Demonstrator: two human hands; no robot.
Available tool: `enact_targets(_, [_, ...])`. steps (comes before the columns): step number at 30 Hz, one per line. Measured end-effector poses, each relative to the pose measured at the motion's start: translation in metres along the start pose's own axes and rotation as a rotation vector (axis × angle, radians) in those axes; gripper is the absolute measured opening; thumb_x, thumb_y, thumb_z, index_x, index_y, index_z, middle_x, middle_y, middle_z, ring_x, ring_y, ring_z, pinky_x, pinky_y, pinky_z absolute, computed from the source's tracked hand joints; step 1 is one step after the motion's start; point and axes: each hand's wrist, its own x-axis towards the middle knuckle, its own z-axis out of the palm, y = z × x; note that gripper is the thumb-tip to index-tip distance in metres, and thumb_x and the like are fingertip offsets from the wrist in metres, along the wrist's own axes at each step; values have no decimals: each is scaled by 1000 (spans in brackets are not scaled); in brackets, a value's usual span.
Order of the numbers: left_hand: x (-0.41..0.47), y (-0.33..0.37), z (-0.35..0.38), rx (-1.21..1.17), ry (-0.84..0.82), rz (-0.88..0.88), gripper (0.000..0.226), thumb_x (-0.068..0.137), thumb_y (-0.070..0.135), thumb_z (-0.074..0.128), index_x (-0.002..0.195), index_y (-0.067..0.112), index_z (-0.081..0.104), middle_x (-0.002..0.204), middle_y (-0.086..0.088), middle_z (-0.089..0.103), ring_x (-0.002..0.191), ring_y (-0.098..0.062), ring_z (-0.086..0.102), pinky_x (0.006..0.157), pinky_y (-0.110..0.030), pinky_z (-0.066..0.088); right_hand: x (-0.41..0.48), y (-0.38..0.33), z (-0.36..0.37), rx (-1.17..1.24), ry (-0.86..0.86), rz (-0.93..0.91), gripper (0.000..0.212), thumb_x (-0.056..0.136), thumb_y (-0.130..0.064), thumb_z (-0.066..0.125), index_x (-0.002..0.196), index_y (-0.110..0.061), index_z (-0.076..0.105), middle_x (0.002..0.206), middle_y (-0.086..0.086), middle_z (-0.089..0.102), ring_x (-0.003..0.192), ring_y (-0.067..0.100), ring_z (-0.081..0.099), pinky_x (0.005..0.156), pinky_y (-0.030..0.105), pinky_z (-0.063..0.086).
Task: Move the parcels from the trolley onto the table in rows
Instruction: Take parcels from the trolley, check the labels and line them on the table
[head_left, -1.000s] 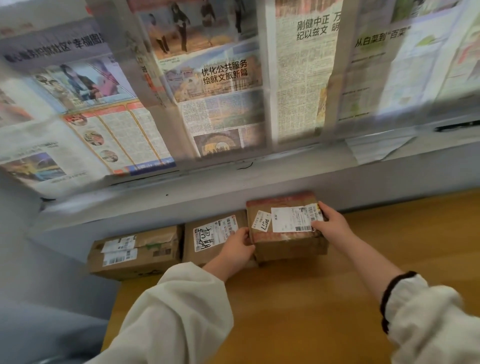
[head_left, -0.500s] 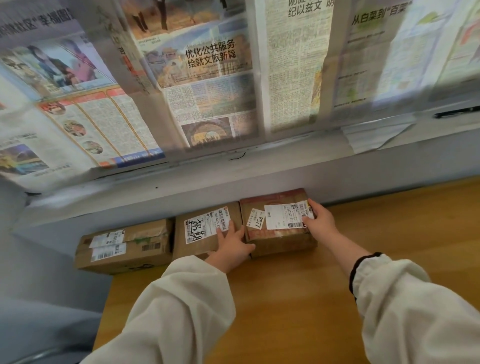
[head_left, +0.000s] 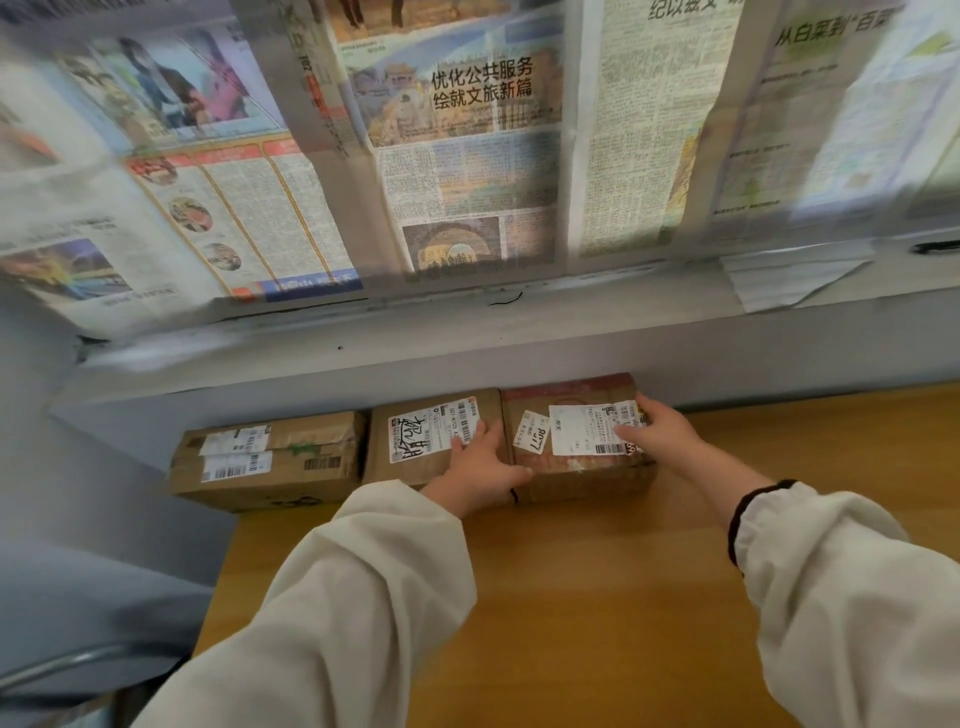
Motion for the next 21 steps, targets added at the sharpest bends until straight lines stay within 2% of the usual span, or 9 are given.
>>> enact_targets(2, [-8,-1,-14,-104,54,29,84,84,41,62,150,31,10,159,0,2,144,-33,2,115,-56,11,-5,-15,-9,-100,2,-48,55,87,-18,63,137,-17,42,130,9,56,95,19,60,67,21,48])
enact_targets(4, [-19,-6,-31,-232,138,43,78,86,38,62,149,32,16,158,-1,12,144,-30,12,114,-54,18,-9,-31,-8,-260,94,-139,60,88,-23,62,141,-15,36,141,9,45,118,23,50,83,24,41])
enact_targets(6, [-33,-17,-50,-345,228,49,73,87,33,62,147,32,21,154,-4,24,141,-27,21,113,-52,24,-16,-50,6,-414,120,-265,64,88,-29,60,144,-19,31,149,5,34,134,25,35,100,34,36])
enact_targets(8, [-50,-38,-66,-336,316,48,71,88,31,61,147,30,23,152,-5,29,141,-27,23,111,-53,27,-25,-69,32,-541,74,-401,65,88,-33,59,145,-24,28,153,3,26,139,24,26,111,44,28])
enact_targets(11, [-82,-86,-85,-308,420,-8,71,86,34,62,146,30,24,150,-4,31,140,-27,25,110,-55,28,-44,-102,90,-705,-62,-578,68,89,-38,56,146,-27,23,156,1,17,143,24,16,114,49,22])
enact_targets(15, [-136,-171,-100,-265,517,-158,68,87,43,56,146,36,22,154,2,24,145,-23,6,112,-60,14,-81,-143,188,-870,-264,-804,69,89,-44,53,147,-31,19,158,-2,9,144,25,10,115,50,16])
enact_targets(19, [-200,-261,-110,-214,603,-332,70,86,48,54,146,35,21,154,4,24,145,-23,6,110,-63,15,-123,-172,287,-1002,-408,-995,71,90,-49,49,148,-34,12,158,-5,2,144,26,3,115,51,11])
enact_targets(21, [-235,-308,-112,-202,624,-415,71,85,46,54,147,34,21,154,1,25,144,-25,8,109,-63,17,-146,-182,334,-1028,-501,-1031,71,90,-48,49,148,-35,11,158,-5,1,145,25,3,115,50,11])
